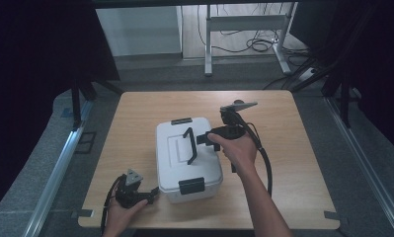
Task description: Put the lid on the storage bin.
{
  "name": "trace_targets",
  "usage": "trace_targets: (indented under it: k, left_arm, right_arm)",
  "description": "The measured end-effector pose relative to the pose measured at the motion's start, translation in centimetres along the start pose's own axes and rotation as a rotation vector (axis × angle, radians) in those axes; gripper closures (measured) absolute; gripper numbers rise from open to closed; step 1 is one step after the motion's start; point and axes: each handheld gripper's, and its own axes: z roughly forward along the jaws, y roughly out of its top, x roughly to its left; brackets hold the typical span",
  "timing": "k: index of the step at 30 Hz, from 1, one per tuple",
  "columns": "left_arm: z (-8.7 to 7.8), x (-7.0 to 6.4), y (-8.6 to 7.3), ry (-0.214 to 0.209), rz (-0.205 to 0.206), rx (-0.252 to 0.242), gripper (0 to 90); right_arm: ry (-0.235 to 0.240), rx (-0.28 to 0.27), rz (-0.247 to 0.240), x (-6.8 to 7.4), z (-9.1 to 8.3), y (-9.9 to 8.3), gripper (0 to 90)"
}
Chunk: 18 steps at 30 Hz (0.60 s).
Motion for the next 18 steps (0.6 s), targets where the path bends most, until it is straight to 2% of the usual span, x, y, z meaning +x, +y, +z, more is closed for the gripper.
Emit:
trace_targets:
  k: [9, 18]
  left_arm:
    - [0.0, 0.0, 0.0, 0.001, 0.0, 0.0, 11.7]
    - [0.0, 0.0, 0.0, 0.002, -0.001, -0.002, 11.8]
  right_arm:
    - [0.033, -0.052, -0.005, -2.2, -2.5, -1.0, 55.4]
    - [0.051, -0.095, 0.005, -5.8, -5.3, -2.8, 55.2]
